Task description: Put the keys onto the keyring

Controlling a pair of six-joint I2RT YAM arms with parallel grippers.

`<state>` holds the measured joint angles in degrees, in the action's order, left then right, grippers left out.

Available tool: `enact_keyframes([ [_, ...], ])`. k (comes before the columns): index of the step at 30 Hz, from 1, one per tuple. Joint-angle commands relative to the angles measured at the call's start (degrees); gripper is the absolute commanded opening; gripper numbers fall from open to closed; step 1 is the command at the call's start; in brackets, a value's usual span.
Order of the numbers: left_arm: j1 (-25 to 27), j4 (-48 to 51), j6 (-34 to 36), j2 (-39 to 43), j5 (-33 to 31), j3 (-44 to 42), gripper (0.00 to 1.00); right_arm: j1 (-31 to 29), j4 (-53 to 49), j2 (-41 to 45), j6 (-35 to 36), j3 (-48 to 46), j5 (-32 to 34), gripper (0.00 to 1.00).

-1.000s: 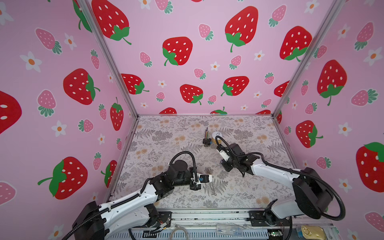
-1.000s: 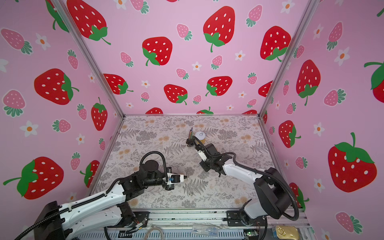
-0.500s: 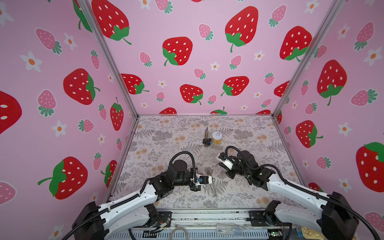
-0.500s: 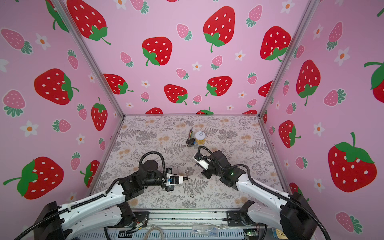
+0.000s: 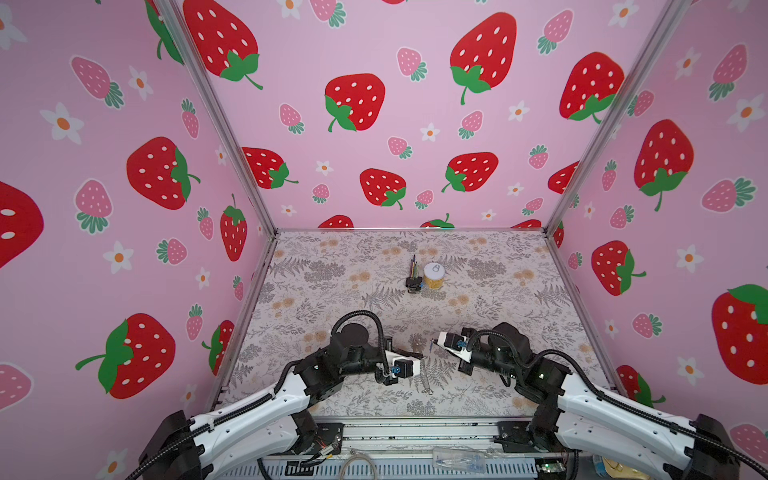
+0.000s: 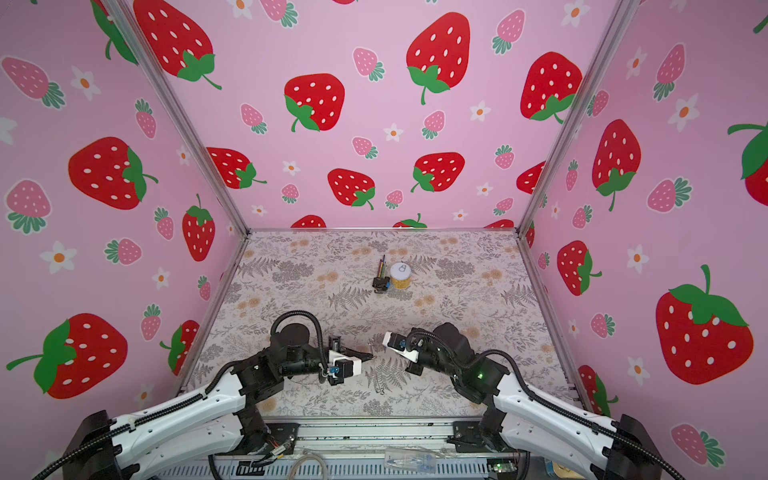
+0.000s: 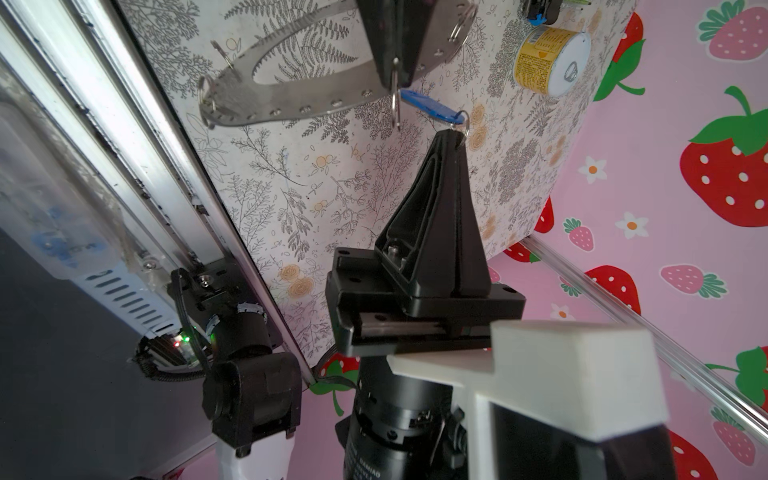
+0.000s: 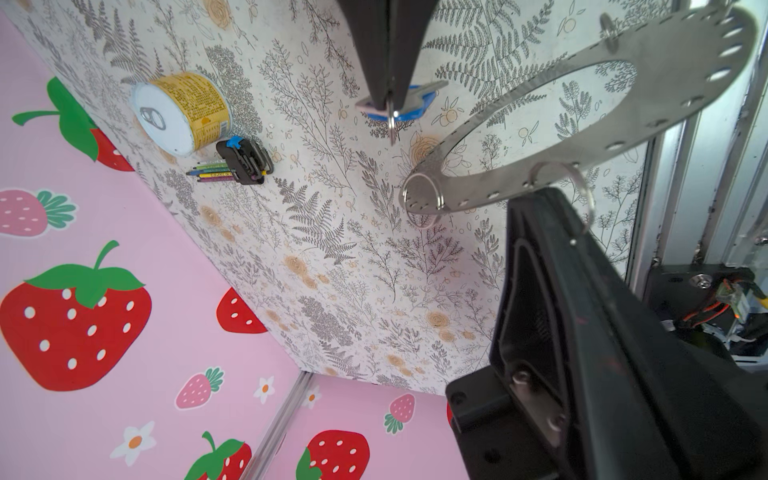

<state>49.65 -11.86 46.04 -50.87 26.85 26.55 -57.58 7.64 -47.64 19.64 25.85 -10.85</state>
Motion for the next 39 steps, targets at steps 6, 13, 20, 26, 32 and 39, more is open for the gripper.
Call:
enact_keyframes([
  [6, 0.27, -0.18, 7.76, 2.40, -2.55, -0.27, 0.00, -2.76, 1.90, 0.92, 7.15, 0.67, 1.68, 0.00],
  [13, 0.24, 2.83, 4.54, -0.94, -0.32, 2.07, 0.00, -4.96, 0.71, 1.07, 9.20, 1.58, 3.94, 0.00],
  [20, 0.04, 0.43, -1.59, -3.48, -0.17, 3.10, 0.00, -8.06, -0.54, 1.31, 12.31, 1.98, 6.12, 0.00],
  [26, -0.08, 0.23, -3.80, -4.08, 1.00, 3.69, 0.00, -10.86, -1.13, 2.37, 15.74, 1.69, 8.57, 0.00],
  [32, -0.42, -0.54, -5.86, -4.52, 1.98, 4.02, 0.00, -13.01, -1.42, 3.47, 18.36, 1.18, 10.98, 0.00],
  [39, -0.77, -0.36, -7.03, -4.96, 3.30, 4.55, 0.00, -15.22, -3.15, 3.89, 21.43, 1.53, 15.12, 0.00],
])
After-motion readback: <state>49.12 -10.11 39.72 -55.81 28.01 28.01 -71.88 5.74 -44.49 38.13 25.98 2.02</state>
